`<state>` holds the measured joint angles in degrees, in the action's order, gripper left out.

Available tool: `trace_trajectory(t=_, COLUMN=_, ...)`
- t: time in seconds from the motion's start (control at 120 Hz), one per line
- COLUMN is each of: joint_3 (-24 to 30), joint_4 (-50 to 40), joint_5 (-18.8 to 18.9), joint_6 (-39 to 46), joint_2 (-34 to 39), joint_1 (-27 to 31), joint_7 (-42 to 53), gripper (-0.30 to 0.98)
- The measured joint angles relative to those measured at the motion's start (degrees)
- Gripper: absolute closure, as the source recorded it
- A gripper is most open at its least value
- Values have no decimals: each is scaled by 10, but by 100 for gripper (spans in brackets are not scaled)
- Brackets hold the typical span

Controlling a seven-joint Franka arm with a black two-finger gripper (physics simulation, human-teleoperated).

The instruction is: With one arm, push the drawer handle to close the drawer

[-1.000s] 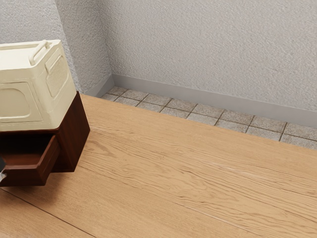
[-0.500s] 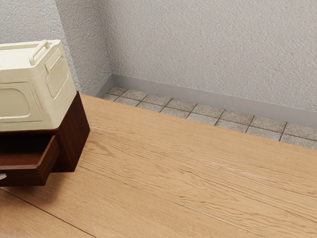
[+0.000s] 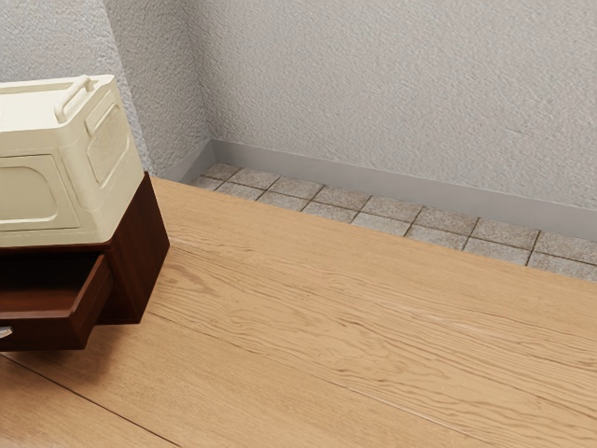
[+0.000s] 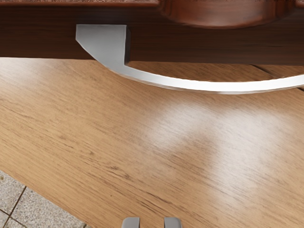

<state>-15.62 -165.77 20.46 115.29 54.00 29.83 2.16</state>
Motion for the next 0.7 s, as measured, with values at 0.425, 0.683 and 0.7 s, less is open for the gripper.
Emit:
trace_trajectory(t=0.425, joint_3=-12, joint_4=23, joint_5=-8, joint_6=29, joint_2=-55, joint_1=-23, joint_7=-3, gripper=78)
trace_trajectory(t=0.683, joint_3=-28, joint_4=31, joint_5=-17, joint_6=48, joint_2=-75, joint_1=-48, joint_7=-4, gripper=78)
trace_trajectory(t=0.7, joint_3=-29, joint_4=32, joint_5=-18, joint_6=49, joint_2=-77, joint_1=-50, joint_7=-4, gripper=78)
